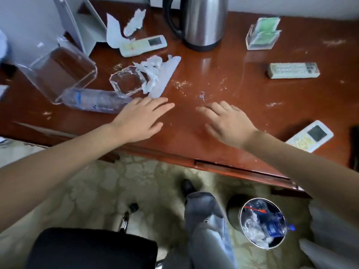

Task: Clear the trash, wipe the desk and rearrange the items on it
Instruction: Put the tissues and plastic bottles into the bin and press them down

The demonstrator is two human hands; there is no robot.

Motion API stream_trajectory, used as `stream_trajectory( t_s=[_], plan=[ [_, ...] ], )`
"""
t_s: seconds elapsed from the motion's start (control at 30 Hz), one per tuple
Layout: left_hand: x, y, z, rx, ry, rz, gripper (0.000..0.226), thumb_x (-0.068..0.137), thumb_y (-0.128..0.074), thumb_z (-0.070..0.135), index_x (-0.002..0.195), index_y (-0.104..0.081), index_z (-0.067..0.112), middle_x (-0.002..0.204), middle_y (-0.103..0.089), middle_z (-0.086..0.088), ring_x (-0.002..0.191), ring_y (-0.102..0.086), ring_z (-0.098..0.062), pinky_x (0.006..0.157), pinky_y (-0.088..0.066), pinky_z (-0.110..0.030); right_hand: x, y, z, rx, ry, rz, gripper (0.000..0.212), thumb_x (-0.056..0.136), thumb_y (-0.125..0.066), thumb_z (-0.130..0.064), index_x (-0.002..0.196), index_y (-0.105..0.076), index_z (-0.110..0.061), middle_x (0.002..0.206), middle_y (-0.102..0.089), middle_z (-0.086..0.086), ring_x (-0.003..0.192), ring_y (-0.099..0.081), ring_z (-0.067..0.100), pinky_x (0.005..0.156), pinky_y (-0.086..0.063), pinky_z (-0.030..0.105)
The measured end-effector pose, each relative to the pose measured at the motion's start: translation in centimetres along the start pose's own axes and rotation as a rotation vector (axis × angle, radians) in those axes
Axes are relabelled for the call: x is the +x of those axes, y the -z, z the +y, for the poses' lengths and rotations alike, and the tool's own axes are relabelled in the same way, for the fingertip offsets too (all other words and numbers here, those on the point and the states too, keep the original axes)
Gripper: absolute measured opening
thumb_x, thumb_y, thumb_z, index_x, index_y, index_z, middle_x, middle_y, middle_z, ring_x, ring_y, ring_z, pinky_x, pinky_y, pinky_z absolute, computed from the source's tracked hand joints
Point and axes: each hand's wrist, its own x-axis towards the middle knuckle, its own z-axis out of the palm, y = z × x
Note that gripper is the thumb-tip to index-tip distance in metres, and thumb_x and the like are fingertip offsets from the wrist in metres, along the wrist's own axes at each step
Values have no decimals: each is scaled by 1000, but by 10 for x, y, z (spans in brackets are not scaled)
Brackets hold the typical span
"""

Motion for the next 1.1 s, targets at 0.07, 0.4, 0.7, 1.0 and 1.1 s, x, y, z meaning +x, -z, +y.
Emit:
stream_trajectory(
  t_s=[0.07,0.4,0.7,1.0,1.1],
  plan=[
    [3,-1,-34,14,38,-26,60,85,-43,41,139,-41,15,136,-50,-10,116,-52,-32,91,-44,-43,41,-8,-3,8,26,2,50,84,-36,-33,130,-47,-16,113,-59,9,93,-58,31,68,-52,39],
    [9,-39,-154,-114,-88,-233,92,68,-34,77,142,-14,26,139,-46,-5,115,-55,-22,89,-46,-36,206,-55,-11,98,166,-133,76,78,-38,-63,142,-21,-27,148,-29,17,131,-23,52,101,-20,70],
    [18,-57,-187,-335,-356,-192,90,57,-65,66,130,-41,21,122,-54,0,111,-50,-18,60,-55,-32,233,-72,-10,166,2,-399,109,60,-37,-85,146,-3,-28,150,-22,13,139,-13,39,109,-8,63],
    [54,2,-230,-792,-129,-226,82,64,-74,54,133,-37,31,125,-39,18,106,-42,5,87,-37,-19,222,-76,-8,247,-82,-66,48,77,-49,-57,108,-46,-21,93,-55,9,85,-46,23,83,-44,39],
    [90,18,-261,-782,32,-147,79,63,-73,56,129,-44,22,120,-44,8,105,-47,-6,84,-37,-22,229,-64,-11,405,-273,52,40,72,-69,-42,100,-53,-17,85,-59,9,79,-49,20,76,-39,25]
  ],
)
